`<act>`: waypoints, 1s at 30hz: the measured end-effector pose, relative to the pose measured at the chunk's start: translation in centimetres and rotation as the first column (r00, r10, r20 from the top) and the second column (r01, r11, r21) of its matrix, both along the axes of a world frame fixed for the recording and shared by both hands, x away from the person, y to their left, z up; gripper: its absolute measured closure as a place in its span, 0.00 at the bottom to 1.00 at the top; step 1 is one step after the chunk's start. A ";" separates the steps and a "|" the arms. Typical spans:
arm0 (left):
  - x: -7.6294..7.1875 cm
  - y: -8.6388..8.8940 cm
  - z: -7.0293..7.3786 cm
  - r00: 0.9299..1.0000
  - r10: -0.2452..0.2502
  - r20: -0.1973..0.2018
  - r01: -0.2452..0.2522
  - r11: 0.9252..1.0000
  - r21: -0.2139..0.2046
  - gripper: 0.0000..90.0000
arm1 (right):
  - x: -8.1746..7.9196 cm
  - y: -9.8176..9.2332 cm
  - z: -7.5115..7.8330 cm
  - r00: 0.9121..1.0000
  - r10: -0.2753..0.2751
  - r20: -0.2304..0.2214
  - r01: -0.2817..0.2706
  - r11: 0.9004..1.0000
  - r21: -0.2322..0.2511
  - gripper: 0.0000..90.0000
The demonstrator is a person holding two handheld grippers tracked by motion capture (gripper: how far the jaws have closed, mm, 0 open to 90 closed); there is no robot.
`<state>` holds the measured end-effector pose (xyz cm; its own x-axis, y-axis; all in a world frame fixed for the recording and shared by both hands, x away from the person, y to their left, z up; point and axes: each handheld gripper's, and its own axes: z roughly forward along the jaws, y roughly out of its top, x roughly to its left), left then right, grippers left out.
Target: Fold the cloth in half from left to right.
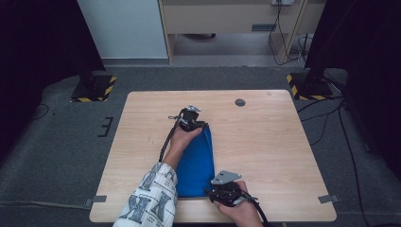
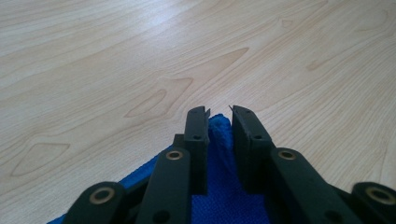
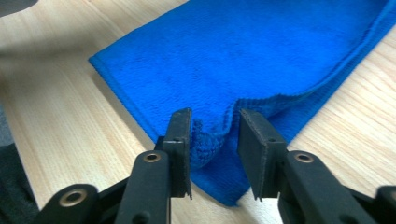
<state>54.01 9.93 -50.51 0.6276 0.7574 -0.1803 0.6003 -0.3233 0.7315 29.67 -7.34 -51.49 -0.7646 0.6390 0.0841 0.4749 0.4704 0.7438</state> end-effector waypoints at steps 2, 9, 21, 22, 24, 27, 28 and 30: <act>0.0 0.0 -0.1 1.000 -0.007 -0.005 0.007 1.000 0.000 0.85 | 0.1 -0.2 0.0 1.000 -0.013 0.003 0.013 1.000 -0.002 0.67; -0.1 0.1 0.4 1.000 0.003 0.020 -0.003 1.000 -0.006 0.97 | 0.4 -0.6 0.0 1.000 -0.029 -0.006 0.029 1.000 -0.002 0.64; -0.1 -0.1 0.2 0.999 0.017 0.028 -0.016 1.000 -0.006 0.60 | 0.5 -0.9 0.4 1.000 -0.029 -0.004 0.029 1.000 0.010 0.44; -0.1 -0.1 0.3 1.000 0.017 0.025 -0.017 1.000 -0.020 0.55 | 0.6 -0.9 0.4 0.999 -0.034 0.000 0.034 0.999 0.015 0.41; 0.0 0.0 0.4 1.000 0.016 0.027 -0.015 1.000 -0.027 0.45 | 0.8 -1.1 0.3 0.999 -0.036 0.003 0.036 0.999 0.019 0.35; -0.1 0.2 0.5 1.000 0.002 0.024 -0.002 1.000 -0.027 0.38 | 1.0 -1.1 0.1 0.999 -0.037 0.006 0.036 0.999 0.019 0.25; -0.2 0.3 0.6 1.000 -0.004 0.027 0.005 1.000 -0.026 0.36 | 1.1 -1.1 0.1 0.999 -0.037 0.004 0.037 0.999 0.021 0.24; -0.3 0.3 0.9 1.000 -0.014 0.027 0.015 0.999 -0.030 0.32 | 1.3 -1.2 0.1 0.999 -0.046 0.011 0.045 0.998 0.031 0.20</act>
<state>53.67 10.26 -49.60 0.6435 0.7426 -0.1856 0.5756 -0.3096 0.7569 30.94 -8.53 -51.39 -0.7358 0.6704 0.0960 0.4867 0.4249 0.7633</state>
